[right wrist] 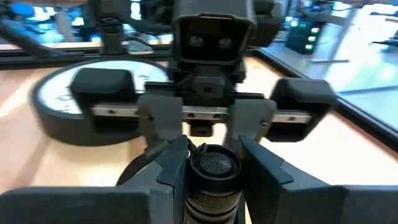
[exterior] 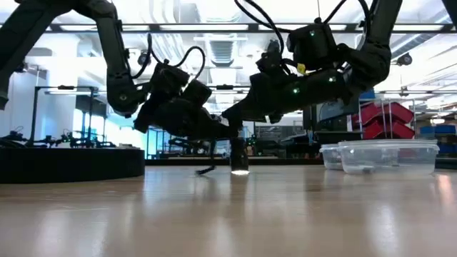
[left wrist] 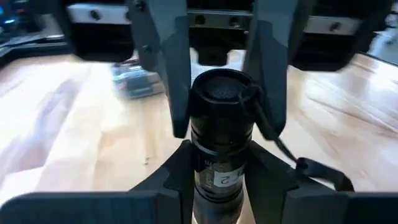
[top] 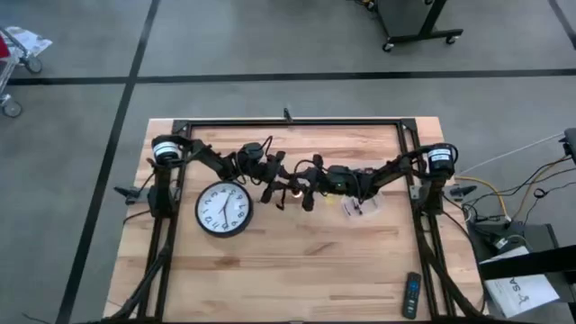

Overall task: Insert battery
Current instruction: Close the black battery compartment

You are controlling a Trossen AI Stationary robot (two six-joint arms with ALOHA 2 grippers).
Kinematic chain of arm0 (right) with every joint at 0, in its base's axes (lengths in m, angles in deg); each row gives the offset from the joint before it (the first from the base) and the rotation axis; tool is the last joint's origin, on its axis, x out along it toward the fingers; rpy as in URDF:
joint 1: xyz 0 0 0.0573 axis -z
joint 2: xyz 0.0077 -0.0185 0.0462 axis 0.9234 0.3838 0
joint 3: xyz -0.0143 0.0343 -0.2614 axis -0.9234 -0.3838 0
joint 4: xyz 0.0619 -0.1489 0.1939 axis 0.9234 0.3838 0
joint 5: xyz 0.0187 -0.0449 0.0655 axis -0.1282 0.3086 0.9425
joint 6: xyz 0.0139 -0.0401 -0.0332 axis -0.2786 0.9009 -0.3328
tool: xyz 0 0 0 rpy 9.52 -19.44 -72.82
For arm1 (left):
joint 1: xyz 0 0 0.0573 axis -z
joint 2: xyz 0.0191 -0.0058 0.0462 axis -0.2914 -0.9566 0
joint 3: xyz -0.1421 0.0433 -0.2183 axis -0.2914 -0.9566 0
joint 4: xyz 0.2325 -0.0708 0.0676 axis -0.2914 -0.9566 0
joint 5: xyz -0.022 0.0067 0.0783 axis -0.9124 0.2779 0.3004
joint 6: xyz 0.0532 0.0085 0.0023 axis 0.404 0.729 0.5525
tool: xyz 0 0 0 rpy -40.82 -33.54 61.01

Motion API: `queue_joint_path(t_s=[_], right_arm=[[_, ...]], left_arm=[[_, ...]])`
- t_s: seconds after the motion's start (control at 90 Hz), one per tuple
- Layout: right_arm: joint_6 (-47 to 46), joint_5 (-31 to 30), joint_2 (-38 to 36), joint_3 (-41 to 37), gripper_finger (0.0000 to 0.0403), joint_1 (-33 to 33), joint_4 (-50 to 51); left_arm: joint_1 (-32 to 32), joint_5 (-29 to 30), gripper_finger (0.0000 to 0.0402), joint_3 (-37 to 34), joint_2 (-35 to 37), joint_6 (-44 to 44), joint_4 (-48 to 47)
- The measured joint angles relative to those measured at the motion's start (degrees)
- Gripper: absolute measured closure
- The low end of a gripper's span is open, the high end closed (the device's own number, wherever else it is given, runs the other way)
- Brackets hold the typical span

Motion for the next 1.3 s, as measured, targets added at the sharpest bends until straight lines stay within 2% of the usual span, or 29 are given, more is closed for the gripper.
queue_joint_path(t_s=[0.222,0.489,0.611,0.767,0.922,1.022,1.144,1.3], right_arm=[[-0.80,-4.74,0.01,0.07,0.0311,-0.19,0.31],[-0.69,-7.71,0.01,0.07,0.0311,-0.48,0.32],[0.07,-10.64,0.03,0.17,0.0311,-0.61,0.09],[-0.30,-16.45,0.03,0.29,0.0311,-0.72,0.51],[-0.64,-19.61,0.03,0.84,0.0311,-0.73,0.97],[-0.53,-19.75,0.03,0.83,0.0311,-0.72,1.13],[0.48,-18.19,0.03,0.92,0.0311,-0.74,0.97],[1.40,-12.52,0.03,0.98,0.0311,-0.79,0.64]], left_arm=[[0.03,3.35,0.0319,-0.25,0.33,-2.81,-0.21],[0.10,7.42,0.0323,-0.32,2.73,-2.45,-3.54],[0.48,11.82,0.0324,-0.34,4.69,-1.36,-6.94],[2.26,15.43,0.0332,0.30,4.60,-3.12,-6.69],[4.36,23.56,0.0371,1.04,4.55,-2.34,-7.05],[4.27,23.31,0.0390,1.02,4.62,-1.65,-7.33],[3.01,20.56,0.0387,0.75,4.87,-0.22,-8.42],[-0.52,8.90,0.0347,0.47,4.87,0.39,-9.31]])
